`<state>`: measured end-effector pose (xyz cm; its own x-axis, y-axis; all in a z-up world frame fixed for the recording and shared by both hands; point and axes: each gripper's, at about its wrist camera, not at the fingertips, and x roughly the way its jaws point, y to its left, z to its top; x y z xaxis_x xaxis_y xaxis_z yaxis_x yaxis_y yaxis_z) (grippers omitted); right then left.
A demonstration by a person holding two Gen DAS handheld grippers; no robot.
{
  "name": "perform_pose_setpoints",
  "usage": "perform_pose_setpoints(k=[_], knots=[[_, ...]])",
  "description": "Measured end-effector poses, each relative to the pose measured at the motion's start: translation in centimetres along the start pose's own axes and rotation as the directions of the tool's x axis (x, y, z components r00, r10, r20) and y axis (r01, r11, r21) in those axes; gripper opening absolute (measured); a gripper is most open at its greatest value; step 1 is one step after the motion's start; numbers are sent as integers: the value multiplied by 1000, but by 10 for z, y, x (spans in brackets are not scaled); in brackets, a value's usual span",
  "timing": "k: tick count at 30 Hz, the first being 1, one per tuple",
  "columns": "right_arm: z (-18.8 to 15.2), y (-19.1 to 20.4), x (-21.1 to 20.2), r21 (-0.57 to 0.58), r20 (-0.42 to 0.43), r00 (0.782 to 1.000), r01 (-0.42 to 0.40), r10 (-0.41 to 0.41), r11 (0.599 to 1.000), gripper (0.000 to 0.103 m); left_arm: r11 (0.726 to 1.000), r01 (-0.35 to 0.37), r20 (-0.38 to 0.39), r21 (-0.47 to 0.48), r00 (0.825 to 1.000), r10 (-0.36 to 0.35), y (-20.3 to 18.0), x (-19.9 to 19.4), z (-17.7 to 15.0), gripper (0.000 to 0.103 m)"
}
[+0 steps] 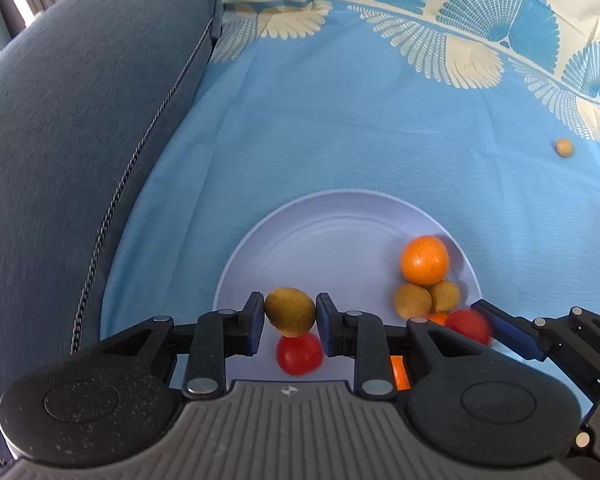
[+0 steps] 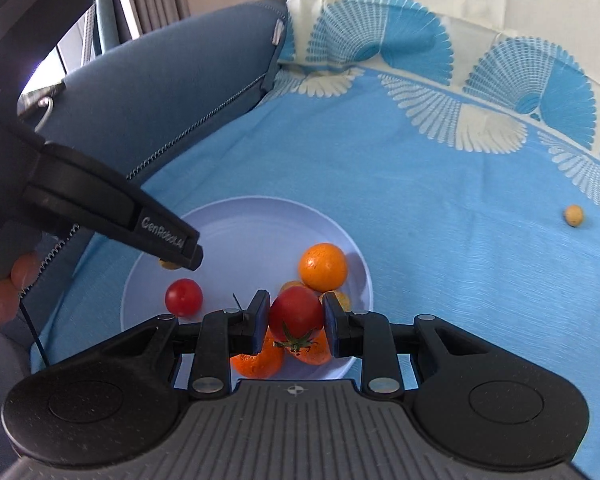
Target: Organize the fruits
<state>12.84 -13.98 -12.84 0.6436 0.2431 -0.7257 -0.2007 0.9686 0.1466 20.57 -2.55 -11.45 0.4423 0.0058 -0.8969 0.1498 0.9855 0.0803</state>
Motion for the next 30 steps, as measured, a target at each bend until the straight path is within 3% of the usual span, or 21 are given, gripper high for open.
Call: perform_pose_setpoints(k=[1, 2, 3, 6, 11, 15, 19, 25, 30], knots=[[0, 1, 1, -6, 5, 1000, -6, 6, 1000, 31, 1000, -12, 8, 11, 1000, 12, -1, 0, 1, 58], [1, 2, 2, -16, 9, 1000, -15, 15, 1000, 34, 1000, -23, 20, 17, 1000, 23, -2, -2, 2, 90], [2, 3, 1, -31, 11, 1000, -22, 22, 999, 46, 999, -34, 41, 14, 999, 33, -1, -6, 2, 103], [3, 8, -11, -67, 48, 999, -13, 17, 998, 77, 999, -33, 94, 16, 995, 31, 1, -26, 0, 102], [-2, 12, -47, -38, 45, 999, 0, 2, 999, 93, 999, -35, 64, -4, 997, 35, 8, -53, -11, 103], [-14, 18, -82, 26, 24, 999, 23, -24, 999, 101, 999, -44, 62, -21, 997, 45, 14, -85, -36, 103], [-32, 24, -118, 104, 21, 999, 39, -41, 994, 102, 998, -57, 68, -22, 996, 59, 12, -117, -74, 103], [-62, 39, -169, 77, 105, 991, 78, -86, 994, 102, 995, -81, 120, -61, 989, 88, 10, -151, -124, 103], [-73, 46, -201, 63, 182, 976, 106, -115, 992, 102, 996, -69, 160, -58, 984, 77, 8, -175, -144, 103]])
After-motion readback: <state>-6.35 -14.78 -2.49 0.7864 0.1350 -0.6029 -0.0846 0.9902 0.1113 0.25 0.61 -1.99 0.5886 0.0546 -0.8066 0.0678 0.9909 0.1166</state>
